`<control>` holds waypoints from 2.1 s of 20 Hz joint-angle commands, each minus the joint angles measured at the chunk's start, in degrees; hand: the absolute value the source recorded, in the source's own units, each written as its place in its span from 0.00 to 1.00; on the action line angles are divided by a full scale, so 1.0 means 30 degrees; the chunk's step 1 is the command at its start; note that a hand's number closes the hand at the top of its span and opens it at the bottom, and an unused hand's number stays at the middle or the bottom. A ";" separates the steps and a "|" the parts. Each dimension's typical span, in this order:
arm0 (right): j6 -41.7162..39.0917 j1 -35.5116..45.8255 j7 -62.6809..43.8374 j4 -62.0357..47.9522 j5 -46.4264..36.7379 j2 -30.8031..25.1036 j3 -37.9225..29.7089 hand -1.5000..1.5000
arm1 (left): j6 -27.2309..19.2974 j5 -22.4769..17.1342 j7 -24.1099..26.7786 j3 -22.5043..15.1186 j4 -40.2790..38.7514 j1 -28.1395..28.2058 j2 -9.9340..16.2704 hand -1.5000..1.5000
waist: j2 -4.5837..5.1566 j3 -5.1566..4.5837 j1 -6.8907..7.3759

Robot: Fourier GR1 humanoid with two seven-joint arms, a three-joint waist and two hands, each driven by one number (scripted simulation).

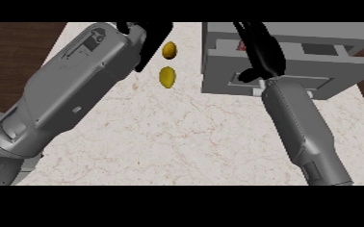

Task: Pick up the can, place it into the drawer and close the drawer

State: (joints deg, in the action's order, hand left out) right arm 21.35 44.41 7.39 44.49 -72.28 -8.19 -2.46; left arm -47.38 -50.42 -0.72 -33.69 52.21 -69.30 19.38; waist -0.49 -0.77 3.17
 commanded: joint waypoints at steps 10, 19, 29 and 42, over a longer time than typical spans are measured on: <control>0.4658 0.4074 0.0190 -0.7419 -0.0528 -0.0915 -0.2128 0.00 | -0.0587 0.0637 -0.1926 0.0057 0.2832 0.0984 0.1163 0.00 | 0.0577 0.0301 0.0575; 0.5695 0.6904 -0.0017 -0.9566 -0.0487 -0.1785 -0.2949 0.00 | -0.0145 0.1278 -0.1887 0.0063 0.4396 0.1953 0.1924 0.00 | 0.0792 0.0304 0.0949; 0.4642 0.8487 0.0595 -1.0946 -0.0199 -0.2419 -0.3494 0.00 | -0.0321 0.1578 -0.2723 0.0208 0.5601 0.1995 0.2607 0.00 | 0.0937 0.0327 0.1242; 0.0091 0.9430 0.5133 -1.0921 0.7308 -0.0941 -1.0287 0.00 | -0.0518 0.1708 -0.3130 0.0388 0.6631 0.2785 0.3029 0.00 | 0.0826 0.0343 0.1007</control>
State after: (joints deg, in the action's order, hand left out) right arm 23.75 69.53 22.14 10.23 -56.81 -11.23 -27.47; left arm -48.74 -45.48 -9.80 -32.97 71.23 -61.40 27.94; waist 2.64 0.57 5.72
